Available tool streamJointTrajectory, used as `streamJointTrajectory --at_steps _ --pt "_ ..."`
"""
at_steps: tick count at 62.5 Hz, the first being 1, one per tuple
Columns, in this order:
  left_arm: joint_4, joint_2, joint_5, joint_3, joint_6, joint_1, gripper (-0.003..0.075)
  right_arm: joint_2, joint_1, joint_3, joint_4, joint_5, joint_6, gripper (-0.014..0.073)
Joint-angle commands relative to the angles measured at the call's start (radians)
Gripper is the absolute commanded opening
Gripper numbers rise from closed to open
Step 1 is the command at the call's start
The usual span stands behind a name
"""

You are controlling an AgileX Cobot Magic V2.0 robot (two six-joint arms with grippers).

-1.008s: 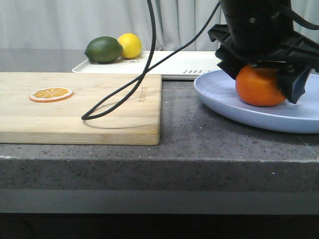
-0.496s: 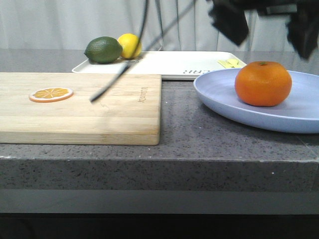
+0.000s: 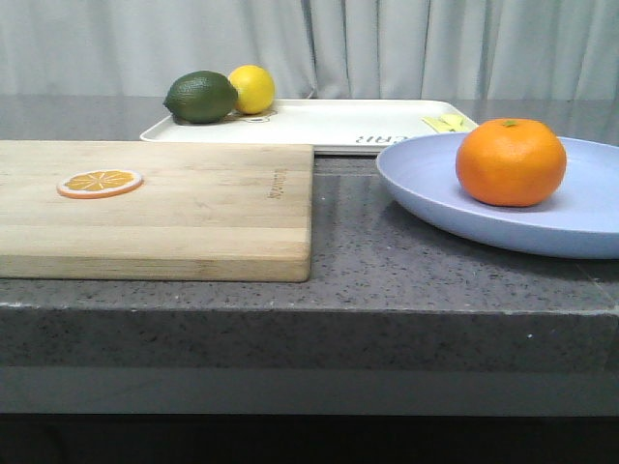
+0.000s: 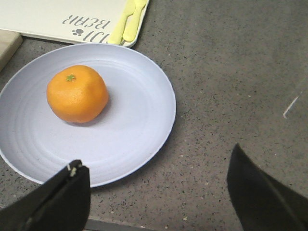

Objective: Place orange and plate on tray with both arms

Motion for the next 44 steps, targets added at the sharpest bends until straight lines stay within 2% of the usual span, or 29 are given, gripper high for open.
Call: streamJointTrajectory --at_steps 1,21,34,44 --pt "0.001 -0.126 -0.053 0.050 -0.011 0.050 0.0673 0.011 0.001 -0.023 -0.013 -0.081 -0.011 0.0594" --pt "0.000 -0.458 -0.081 0.404 -0.011 0.190 0.0673 0.011 0.001 0.033 -0.013 -0.096 -0.011 0.0594" --pt "0.000 -0.666 -0.091 0.625 -0.011 0.201 0.0673 0.012 0.001 0.033 -0.010 -0.099 0.004 0.0594" --pt "0.000 -0.784 -0.093 0.733 -0.011 0.201 0.0673 0.057 0.001 0.024 0.035 -0.079 0.008 0.0593"
